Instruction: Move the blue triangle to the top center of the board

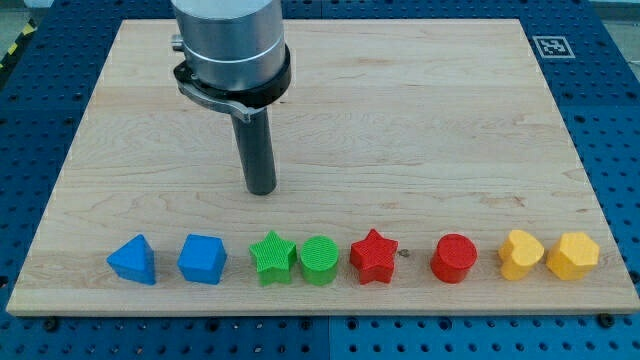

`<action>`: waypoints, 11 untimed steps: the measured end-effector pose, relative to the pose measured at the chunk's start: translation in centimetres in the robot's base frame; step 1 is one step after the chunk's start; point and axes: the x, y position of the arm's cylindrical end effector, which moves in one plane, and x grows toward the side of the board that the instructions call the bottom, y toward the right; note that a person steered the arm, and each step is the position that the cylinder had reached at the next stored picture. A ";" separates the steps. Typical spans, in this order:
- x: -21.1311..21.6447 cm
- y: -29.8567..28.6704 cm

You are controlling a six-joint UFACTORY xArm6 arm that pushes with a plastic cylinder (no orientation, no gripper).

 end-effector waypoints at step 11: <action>9.3 -11.8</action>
